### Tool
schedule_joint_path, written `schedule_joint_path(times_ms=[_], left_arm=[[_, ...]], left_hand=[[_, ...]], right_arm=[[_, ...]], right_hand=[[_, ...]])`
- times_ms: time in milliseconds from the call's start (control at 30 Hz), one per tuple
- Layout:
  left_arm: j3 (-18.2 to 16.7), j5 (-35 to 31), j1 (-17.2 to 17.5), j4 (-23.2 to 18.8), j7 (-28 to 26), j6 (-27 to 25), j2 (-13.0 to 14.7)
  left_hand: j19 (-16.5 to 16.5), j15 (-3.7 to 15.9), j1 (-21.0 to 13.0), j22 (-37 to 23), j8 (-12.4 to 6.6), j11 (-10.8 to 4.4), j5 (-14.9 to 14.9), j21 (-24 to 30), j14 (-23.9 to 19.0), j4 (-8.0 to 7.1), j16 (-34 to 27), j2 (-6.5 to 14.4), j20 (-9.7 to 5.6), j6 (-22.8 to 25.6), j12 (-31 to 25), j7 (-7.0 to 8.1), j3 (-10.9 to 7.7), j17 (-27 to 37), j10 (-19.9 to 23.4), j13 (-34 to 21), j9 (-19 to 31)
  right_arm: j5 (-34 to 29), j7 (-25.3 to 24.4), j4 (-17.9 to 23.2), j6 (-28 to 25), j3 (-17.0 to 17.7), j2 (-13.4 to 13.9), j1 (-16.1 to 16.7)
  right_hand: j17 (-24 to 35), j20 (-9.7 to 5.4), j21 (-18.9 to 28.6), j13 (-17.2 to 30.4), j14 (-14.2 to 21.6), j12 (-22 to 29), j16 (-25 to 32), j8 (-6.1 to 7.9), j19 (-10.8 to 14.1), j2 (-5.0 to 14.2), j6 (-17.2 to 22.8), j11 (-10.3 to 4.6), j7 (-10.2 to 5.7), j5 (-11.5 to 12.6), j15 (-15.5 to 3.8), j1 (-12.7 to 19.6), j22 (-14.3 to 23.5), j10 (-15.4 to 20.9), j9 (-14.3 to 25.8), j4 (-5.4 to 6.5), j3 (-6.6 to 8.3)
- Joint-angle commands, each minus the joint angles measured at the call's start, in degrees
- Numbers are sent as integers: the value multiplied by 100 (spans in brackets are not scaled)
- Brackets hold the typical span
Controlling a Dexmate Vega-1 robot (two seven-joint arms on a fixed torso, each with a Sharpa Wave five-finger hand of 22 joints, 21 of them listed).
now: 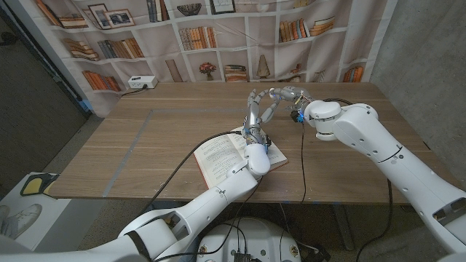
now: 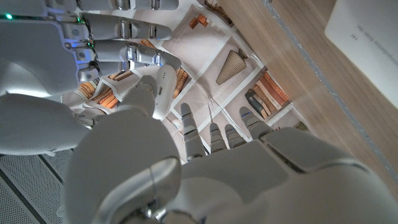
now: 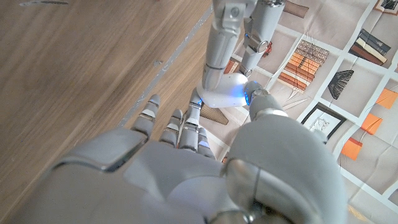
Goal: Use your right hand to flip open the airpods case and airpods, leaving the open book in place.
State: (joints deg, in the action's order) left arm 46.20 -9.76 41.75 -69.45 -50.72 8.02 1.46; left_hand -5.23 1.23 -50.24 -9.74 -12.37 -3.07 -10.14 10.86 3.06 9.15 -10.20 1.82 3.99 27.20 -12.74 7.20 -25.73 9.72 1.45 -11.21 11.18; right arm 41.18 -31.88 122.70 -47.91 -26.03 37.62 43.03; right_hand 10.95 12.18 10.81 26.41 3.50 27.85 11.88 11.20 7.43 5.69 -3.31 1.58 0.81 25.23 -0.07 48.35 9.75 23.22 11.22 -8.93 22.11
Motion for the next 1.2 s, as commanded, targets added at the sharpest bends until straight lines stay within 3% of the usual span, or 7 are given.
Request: schedule_joint_path(times_ms=[33, 567, 600, 633, 800, 1000, 1200], left_arm=[[8, -29, 16, 80, -128, 158, -37], [-4, -30, 66, 74, -169, 178, -61], [-12, -19, 75, 57, -166, 151, -66], [-28, 18, 91, 52, -158, 128, -81], [-30, 30, 88, 125, -204, 147, -116], [-13, 3, 81, 186, -305, 169, -166], [21, -7, 41, 259, -304, 229, -198]], left_hand=[[-80, 13, -56, -12, -43, -28, 3, 29, -63, -2, -68, 10, -8, 124, -57, -29, 38, 26, 104, -10, 5], [-130, 49, -76, -18, -97, -125, -8, 37, -155, -36, -76, 90, -17, 435, -104, -59, 95, 30, 282, -7, -1], [-130, 49, -78, -18, -91, -118, -7, 36, -155, -36, -74, 95, -18, 431, -103, -77, 98, 30, 283, -7, -2], [-135, 50, -80, -20, -45, -66, -2, 35, -166, -41, -71, 110, -13, 373, -87, -197, 118, 31, 264, -6, -5], [-139, 35, -58, -23, -13, 28, 10, 33, -180, -53, -66, 112, 3, 370, -91, -286, 164, 32, 303, -7, -9], [-198, -4, -87, -34, -150, 89, 7, 47, -252, -47, -64, 190, 87, 997, -131, -583, 236, 32, 505, -6, -16], [-212, -2, -157, -35, -198, -9, 0, 48, -298, -23, -68, 251, 92, 1312, -148, -532, 246, 32, 616, -4, -22]], right_arm=[[-2, -36, 105, -63, -9, 9, 67], [3, -67, 184, -15, 23, 8, 157], [9, -86, 187, -11, 36, -3, 169], [3, -67, 192, 32, 49, 14, 189], [39, -86, 206, 106, 105, -4, 256], [50, -67, 228, 164, 124, 39, 305], [78, -24, 224, 201, 129, 75, 330]], right_hand=[[15, 17, -8, 13, 15, 55, -14, 18, 9, 61, -8, -279, -11, 23, -52, -13, 5, 269, 5, 6, -27], [16, 16, -10, 15, 8, 58, -14, 17, 8, 64, -12, -293, -17, 28, -54, -11, 3, 256, 5, 10, -49], [15, 16, -9, 12, 13, 58, -13, 18, 8, 64, -11, -265, -11, 29, -51, -9, 3, 259, 5, 9, -51], [15, 16, -9, 12, 11, 57, -13, 16, 8, 64, -14, -278, -11, 30, -49, -9, 4, 255, 5, 9, -52], [15, 16, -8, 4, 16, 62, -12, 16, 9, 68, -18, -273, -2, 33, -50, -1, 4, 271, 5, 6, -57], [14, 16, -6, 2, 21, 63, -11, 18, 14, 68, -12, -289, 2, 36, -50, 5, 6, 261, 5, 4, -63], [14, 16, -5, 4, 19, 71, -13, 20, 17, 72, -7, -289, 1, 39, -51, 12, 6, 268, 5, 3, -67]])
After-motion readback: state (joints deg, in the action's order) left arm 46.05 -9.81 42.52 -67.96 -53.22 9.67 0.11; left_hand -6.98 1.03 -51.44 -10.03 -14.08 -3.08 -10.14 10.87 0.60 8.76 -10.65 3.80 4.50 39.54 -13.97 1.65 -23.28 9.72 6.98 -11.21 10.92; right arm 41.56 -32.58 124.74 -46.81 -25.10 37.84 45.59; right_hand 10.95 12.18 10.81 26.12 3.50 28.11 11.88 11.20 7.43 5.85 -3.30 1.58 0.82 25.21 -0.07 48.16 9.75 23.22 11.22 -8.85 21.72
